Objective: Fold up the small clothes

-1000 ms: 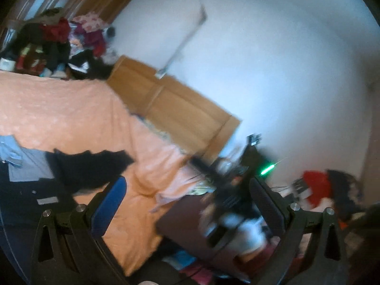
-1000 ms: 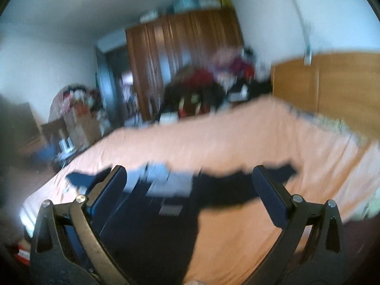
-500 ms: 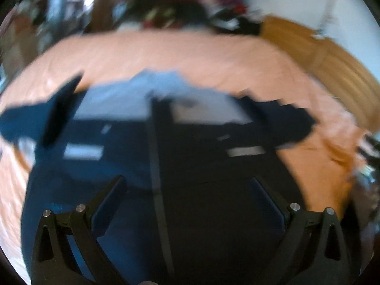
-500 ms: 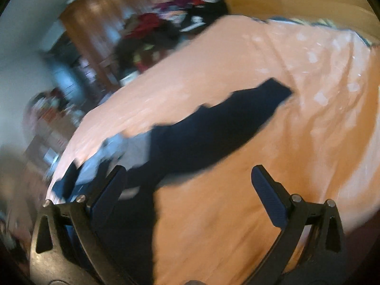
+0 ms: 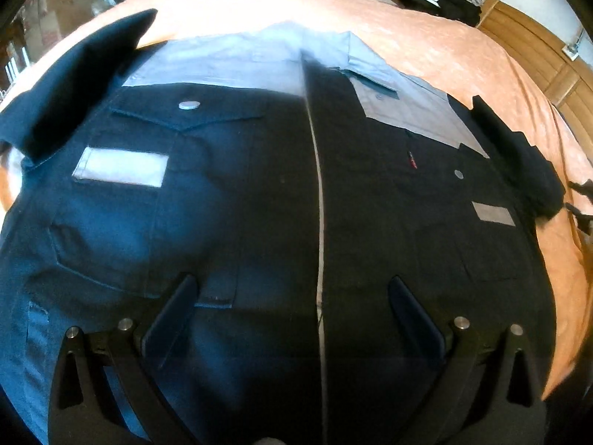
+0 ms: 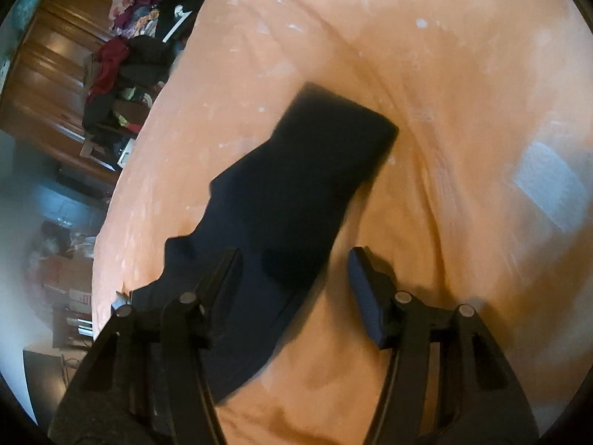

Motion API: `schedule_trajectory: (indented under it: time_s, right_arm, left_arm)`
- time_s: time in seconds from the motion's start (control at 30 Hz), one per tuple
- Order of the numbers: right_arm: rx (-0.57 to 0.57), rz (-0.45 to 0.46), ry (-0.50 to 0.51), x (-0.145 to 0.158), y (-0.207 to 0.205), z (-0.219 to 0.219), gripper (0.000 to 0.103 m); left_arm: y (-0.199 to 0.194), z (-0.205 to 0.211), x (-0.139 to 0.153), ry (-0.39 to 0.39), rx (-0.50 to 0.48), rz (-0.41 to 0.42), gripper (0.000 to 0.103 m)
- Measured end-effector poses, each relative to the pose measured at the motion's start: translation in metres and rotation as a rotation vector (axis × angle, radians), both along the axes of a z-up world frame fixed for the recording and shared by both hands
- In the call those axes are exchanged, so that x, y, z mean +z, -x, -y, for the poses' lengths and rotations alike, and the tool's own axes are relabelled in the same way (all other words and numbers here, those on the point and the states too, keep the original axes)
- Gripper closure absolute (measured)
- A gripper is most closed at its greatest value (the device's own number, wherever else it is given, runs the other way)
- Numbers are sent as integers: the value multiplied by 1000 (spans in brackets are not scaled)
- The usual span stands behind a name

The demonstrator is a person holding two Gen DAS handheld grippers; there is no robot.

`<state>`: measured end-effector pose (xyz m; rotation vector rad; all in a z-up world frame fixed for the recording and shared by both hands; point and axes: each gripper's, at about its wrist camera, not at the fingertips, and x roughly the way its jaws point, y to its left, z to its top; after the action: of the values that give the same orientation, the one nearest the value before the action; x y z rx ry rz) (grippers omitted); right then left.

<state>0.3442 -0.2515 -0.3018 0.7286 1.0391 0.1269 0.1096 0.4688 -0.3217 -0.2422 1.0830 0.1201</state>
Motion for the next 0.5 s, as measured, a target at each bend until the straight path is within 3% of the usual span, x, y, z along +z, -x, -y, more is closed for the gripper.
schedule_trajectory:
  time_s: [0.2,0.23,0.27,0.3,0.33,0.4,0.5]
  right_arm:
    - [1,24,19,-7,-17,4,47]
    - [-4,32,32,-5,-17,4,54]
    - [-6,47,51,0,-14,2,77]
    - [2,62,57,7,-11,-1,93]
    - [18,81,59,12,-11,-5,100]
    - [78,155,54,44,-1,-34,101]
    - [227,312,16,108,23,-113,101]
  left_arm:
    - [-3,0,4,9,1,17,0]
    - [-3,0,5,13,4,19,0]
    - [-2,-1,6,18,6,20,0]
    - [-3,-2,8,26,9,19,1]
    - [-2,-3,10,39,16,20,1]
    - [-2,-8,18,96,32,31,6]
    - [2,-21,40,204,49,85,19]
